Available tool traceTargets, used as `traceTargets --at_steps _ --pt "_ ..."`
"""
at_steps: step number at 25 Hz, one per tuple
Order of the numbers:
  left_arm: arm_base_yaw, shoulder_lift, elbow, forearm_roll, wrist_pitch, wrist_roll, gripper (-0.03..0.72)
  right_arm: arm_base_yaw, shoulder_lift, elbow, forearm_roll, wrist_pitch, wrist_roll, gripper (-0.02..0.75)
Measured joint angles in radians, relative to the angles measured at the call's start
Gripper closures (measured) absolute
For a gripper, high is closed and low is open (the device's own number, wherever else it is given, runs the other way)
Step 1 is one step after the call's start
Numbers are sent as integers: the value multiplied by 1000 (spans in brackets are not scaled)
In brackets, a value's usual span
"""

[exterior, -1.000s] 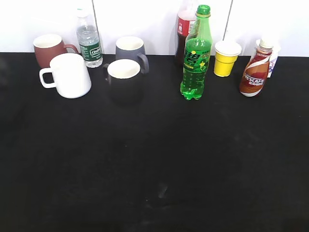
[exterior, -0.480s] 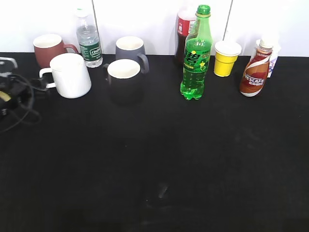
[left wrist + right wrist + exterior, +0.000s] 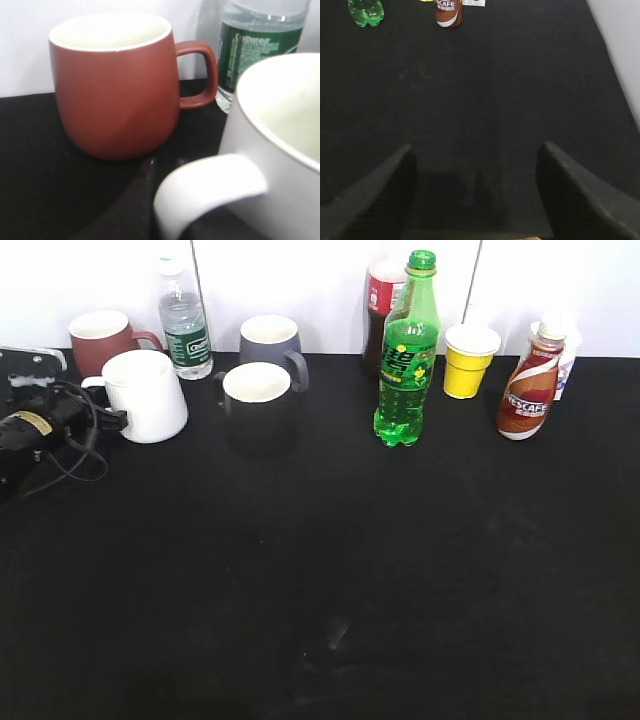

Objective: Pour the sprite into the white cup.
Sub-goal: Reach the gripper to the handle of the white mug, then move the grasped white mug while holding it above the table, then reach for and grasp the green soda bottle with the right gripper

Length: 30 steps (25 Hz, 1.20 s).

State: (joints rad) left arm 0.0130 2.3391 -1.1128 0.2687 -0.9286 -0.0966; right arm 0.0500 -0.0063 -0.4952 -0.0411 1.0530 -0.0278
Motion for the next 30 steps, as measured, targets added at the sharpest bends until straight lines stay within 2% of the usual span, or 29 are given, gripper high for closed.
traceTargets --at_steps 4,7,10,12,14,17,19,21,22,26,28,30 --pt "0 -79 56 0 24 11 629 0 0 0 0 0 0 181" --pt "16 -244 200 -57 -25 16 629 0 0 0 0 0 0 181" --pt "17 -453 398 -61 -95 16 629 0 8 -9 0 -31 0 181" --pt "10 -611 512 -14 -107 16 629 0 113 -14 2 -271 0 181" --pt "10 -730 597 17 -104 16 629 0 304 36 3 -623 0 181" --pt "10 -813 640 36 -92 16 629 0 693 106 -4 -1176 0 181" --pt "10 -824 648 64 -75 16 629 0 968 109 -27 -1480 3 181" --pt "10 -824 651 76 -68 16 629 10 1194 111 -92 -1746 90 181" --pt "10 -824 651 76 -66 16 629 48 1297 111 -103 -1837 109 181" --pt "10 -824 651 76 -51 16 629 269 1717 30 -5 -2099 66 181" --pt "10 -824 651 76 -43 16 629 306 1868 -76 56 -2116 54 158" --pt "10 -824 651 76 -40 16 629 307 1974 -181 63 -2106 53 111"
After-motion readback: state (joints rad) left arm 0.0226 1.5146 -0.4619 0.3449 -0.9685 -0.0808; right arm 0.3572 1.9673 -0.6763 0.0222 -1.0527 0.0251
